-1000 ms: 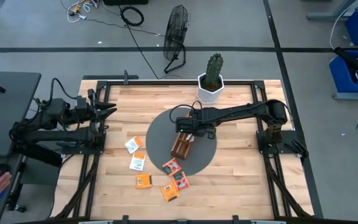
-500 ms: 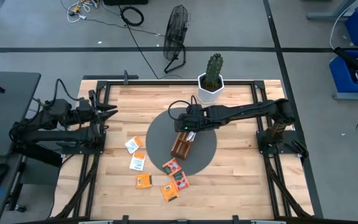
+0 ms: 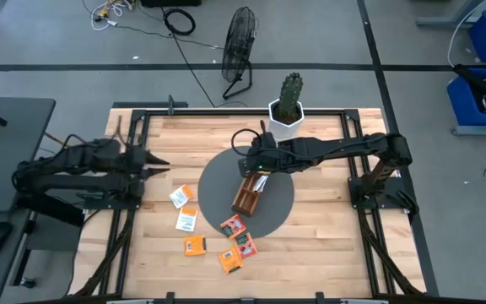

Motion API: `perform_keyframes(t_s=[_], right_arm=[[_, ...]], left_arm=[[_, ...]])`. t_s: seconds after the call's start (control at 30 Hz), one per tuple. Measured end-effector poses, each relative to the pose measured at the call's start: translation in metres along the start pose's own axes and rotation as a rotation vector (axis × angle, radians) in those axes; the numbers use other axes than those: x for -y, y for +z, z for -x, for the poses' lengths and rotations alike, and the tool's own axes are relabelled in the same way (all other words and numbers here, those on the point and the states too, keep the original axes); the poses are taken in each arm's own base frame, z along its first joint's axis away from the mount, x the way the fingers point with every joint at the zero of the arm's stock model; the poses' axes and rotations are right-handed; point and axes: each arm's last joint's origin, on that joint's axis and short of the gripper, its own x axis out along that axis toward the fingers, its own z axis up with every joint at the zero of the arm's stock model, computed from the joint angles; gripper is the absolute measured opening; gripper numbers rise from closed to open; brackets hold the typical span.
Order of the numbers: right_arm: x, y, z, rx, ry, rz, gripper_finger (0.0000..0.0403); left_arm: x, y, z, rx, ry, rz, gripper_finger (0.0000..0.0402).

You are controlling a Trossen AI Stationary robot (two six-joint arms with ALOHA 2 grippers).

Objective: Pick & Place Tea
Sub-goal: Put the white tea bag into the middle section of the wooden organizer

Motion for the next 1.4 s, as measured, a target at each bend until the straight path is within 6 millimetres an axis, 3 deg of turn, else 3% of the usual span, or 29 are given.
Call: perform_keyframes(t_s=[0.27,0.57,0.73,0.83,1.17,1.4], right_arm=[[0.001,0.0,0.002,-0.007,0.003,0.086,0.0164],[0.002,0.002,0.008,-0.02,0.027,0.212,0.0164],[0.005,0.005,0.016,-0.011,0.039,0.265,0.0164],[0.006,0.007,0.022,0.0,0.051,0.288,0.0164],[0.008,0.009,0.029,0.007,0.06,0.358,0.0164],[0.008,0.009,0.029,0.009,0.059,0.382,0.0164]], left_arm=[[0.005,-0.004,-0.051,-0.282,-0.048,0.156,0.0083],[0.01,-0.021,-0.101,-0.583,0.068,0.584,0.0083],[0.009,-0.032,-0.12,-0.695,0.104,0.695,0.0088],[0.005,-0.038,-0.13,-0.758,0.107,0.797,0.011],[-0.019,-0.06,-0.15,-0.888,0.227,0.887,0.0232],[-0.024,-0.075,-0.164,-0.97,0.248,0.865,0.0253]])
